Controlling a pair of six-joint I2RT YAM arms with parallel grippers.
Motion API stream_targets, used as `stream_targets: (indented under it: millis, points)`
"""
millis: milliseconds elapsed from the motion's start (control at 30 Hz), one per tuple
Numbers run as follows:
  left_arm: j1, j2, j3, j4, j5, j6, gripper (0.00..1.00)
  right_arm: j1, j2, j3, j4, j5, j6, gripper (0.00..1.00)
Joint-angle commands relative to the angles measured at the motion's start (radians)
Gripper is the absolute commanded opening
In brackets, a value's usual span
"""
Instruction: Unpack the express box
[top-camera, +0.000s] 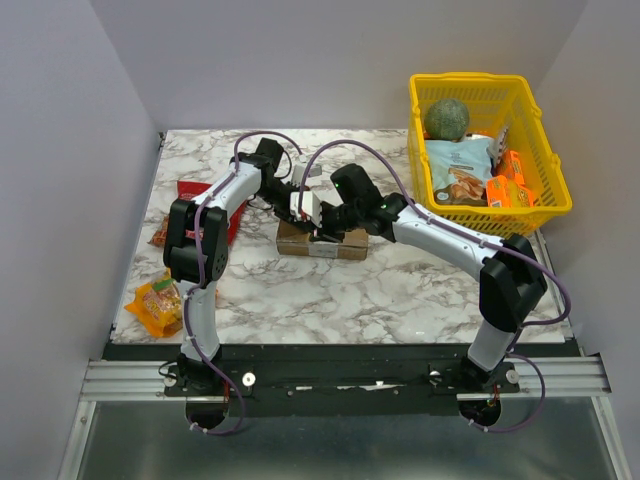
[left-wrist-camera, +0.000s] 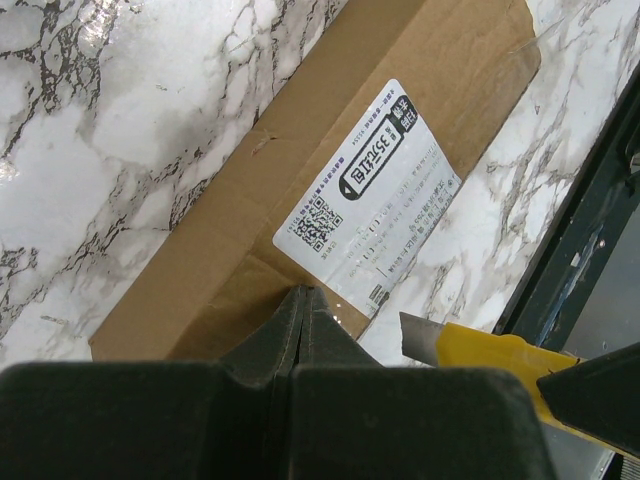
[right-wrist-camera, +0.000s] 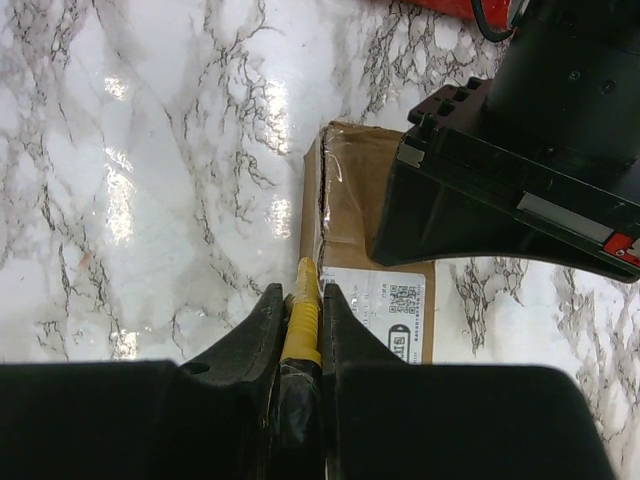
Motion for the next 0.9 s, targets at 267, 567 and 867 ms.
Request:
stream_targets:
  millis: [267, 567, 867]
  points:
    - [-0.016, 0.108, -0.049, 0.049, -0.135, 0.049, 0.0, 0.0, -0.008, 0.005, 0.013, 0.025, -0.013, 0.01]
    - [-0.019, 0.108, -0.055, 0.049, -0.132, 0.049, 0.0, 0.001, 0.003, -0.002, 0.013, 0.06, -0.021, 0.01]
    - [-0.019, 0.116, -0.047, 0.046, -0.132, 0.047, 0.0, 0.0, 0.008, -0.005, 0.009, 0.054, -0.021, 0.0]
